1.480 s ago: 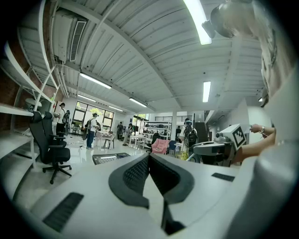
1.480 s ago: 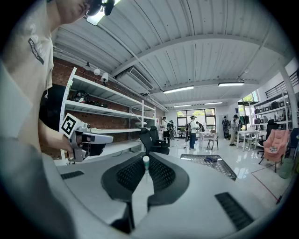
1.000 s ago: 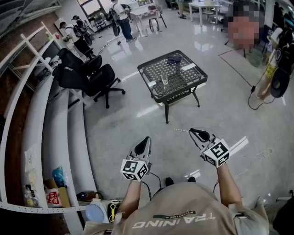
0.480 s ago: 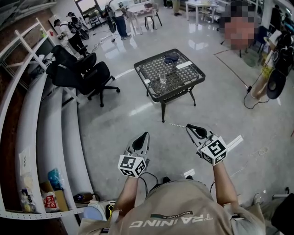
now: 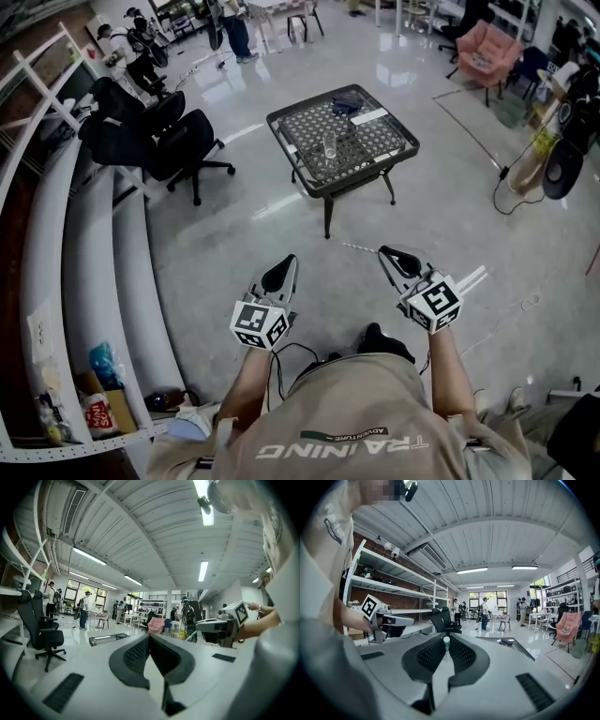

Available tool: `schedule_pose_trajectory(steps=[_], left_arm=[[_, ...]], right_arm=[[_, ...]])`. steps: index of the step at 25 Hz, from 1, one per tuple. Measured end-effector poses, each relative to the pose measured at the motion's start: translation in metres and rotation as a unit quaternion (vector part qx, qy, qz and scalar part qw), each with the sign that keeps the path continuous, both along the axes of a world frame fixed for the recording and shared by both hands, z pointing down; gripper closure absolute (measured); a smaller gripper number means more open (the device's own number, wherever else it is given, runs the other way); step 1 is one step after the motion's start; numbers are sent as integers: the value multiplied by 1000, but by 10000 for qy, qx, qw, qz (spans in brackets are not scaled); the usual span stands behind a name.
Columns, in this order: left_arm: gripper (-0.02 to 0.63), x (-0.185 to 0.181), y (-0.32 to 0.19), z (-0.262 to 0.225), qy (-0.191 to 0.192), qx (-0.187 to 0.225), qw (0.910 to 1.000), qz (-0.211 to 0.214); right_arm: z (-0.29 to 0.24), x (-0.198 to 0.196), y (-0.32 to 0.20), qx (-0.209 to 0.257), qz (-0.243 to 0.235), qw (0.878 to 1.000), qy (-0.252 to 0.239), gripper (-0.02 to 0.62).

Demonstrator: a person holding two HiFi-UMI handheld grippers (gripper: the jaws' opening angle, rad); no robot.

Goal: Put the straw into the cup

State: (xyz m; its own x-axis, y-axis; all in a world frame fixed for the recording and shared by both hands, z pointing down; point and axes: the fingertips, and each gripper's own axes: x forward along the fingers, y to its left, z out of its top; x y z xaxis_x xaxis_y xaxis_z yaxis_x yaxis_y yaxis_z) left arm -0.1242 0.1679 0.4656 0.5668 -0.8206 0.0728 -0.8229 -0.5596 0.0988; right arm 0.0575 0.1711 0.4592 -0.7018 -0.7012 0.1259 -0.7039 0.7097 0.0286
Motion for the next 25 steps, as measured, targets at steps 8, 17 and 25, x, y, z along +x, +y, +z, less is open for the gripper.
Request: schedule_pose_trajectory(steps=[8,17,25], left_arm=[[589,15,-52,6,97,-158,9996,-200],[589,39,-124,3,111,-100,9984,-550],[589,44,-160,12,200,-244,9964,-781]], right_arm=[[1,20,-67,42,-124,9999,-19,560],[-6,43,-150,144,-502,9986,41,560],[1,43,-191,86,-760,9970,109,560]])
